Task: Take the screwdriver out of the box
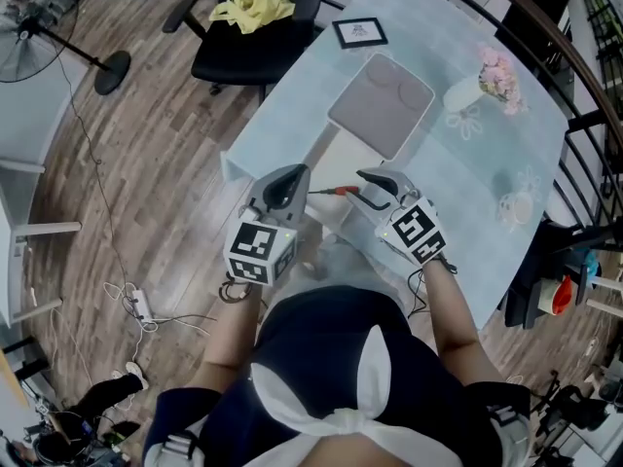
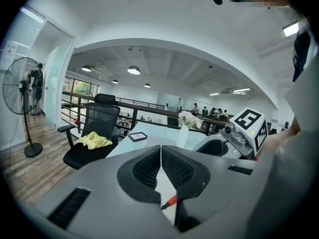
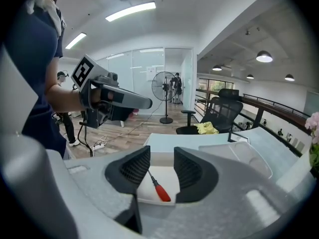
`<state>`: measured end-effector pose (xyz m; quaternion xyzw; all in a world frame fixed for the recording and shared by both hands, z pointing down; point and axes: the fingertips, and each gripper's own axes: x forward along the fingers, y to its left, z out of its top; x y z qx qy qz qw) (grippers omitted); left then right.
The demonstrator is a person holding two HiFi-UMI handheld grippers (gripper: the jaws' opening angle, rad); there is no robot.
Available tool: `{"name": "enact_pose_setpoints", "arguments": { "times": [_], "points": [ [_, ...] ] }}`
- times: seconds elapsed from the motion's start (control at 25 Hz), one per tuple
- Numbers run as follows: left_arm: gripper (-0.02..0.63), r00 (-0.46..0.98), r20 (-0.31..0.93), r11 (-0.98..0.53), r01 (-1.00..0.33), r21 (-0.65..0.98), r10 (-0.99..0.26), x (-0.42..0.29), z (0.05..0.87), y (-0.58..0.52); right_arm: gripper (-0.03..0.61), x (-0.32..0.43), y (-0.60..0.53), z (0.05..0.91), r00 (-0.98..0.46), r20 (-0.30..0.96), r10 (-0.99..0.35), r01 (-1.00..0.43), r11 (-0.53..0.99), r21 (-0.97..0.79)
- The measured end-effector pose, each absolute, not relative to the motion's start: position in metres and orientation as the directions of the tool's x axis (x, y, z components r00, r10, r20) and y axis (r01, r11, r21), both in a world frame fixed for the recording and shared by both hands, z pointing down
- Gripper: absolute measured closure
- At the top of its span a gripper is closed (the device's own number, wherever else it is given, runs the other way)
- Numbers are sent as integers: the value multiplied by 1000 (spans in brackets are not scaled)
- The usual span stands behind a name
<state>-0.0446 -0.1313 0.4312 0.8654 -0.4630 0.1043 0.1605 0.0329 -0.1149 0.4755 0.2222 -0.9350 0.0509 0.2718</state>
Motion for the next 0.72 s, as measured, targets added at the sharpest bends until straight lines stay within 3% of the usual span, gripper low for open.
{"name": "enact_pose_setpoints", "arguments": {
  "times": [0.72],
  "points": [
    [592, 529, 398, -501, -846, 181, -749, -47, 457, -138, 428, 18, -112, 544, -667, 723, -177, -208, 977, 47]
  ]
}}
